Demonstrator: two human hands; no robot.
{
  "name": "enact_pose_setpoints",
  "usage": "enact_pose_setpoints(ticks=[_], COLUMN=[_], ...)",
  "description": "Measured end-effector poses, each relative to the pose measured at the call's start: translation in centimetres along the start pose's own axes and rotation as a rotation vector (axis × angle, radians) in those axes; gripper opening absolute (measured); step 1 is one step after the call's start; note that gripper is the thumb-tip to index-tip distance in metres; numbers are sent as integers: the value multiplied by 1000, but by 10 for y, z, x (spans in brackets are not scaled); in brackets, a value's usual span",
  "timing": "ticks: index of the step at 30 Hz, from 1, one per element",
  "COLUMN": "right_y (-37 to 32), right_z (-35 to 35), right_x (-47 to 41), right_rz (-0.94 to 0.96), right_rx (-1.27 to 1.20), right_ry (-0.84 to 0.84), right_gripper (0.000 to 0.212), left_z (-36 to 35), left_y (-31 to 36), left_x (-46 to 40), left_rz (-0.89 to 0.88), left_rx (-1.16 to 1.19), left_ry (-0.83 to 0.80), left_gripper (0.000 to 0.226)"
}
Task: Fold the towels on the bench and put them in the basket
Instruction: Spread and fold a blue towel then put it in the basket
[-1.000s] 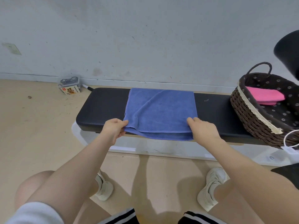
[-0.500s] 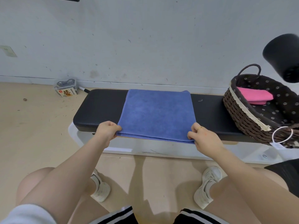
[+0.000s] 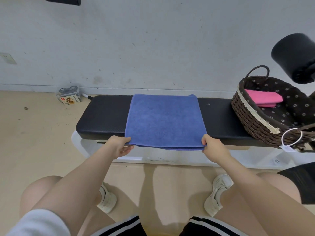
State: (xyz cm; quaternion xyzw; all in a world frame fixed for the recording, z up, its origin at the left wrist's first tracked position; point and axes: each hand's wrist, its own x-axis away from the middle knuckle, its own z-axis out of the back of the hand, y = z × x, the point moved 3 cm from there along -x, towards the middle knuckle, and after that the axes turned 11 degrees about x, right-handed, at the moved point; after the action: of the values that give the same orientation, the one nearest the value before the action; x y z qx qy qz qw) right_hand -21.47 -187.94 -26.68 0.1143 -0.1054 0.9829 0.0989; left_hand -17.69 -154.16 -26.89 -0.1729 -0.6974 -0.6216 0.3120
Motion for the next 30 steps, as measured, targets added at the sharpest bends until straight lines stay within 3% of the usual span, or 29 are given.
enact_pose_setpoints(ticks=[3,9,13,18,20,23,30], right_y=[5,14,15,22,27,30,16], right_z=[2,4,12,29,31,34,45], right_x=[2,13,21,33,36,37,43], right_rz=[-23,-137,-92,83,108,54,119], right_rx=[-188,-434,-584,-731,-705,-622,-535], right_ry=[-15,-55,-27,-200,-134,105,194], right_gripper=[26,21,22,24,29,14,13], left_z=[2,7,11,10,6,0,-2], left_y=[2,0,1,8,12,14,11], left_x=[-2,5,13,25,33,40,40], left_rz=[-2,-33,-130,-189,-222,-244,-194], left_rx=[-26,-83,-54,28,52,81,52], left_ry=[7,-56,-73,-112,-141,-181,-146], left_gripper=[6,21,16,18,16,17,19])
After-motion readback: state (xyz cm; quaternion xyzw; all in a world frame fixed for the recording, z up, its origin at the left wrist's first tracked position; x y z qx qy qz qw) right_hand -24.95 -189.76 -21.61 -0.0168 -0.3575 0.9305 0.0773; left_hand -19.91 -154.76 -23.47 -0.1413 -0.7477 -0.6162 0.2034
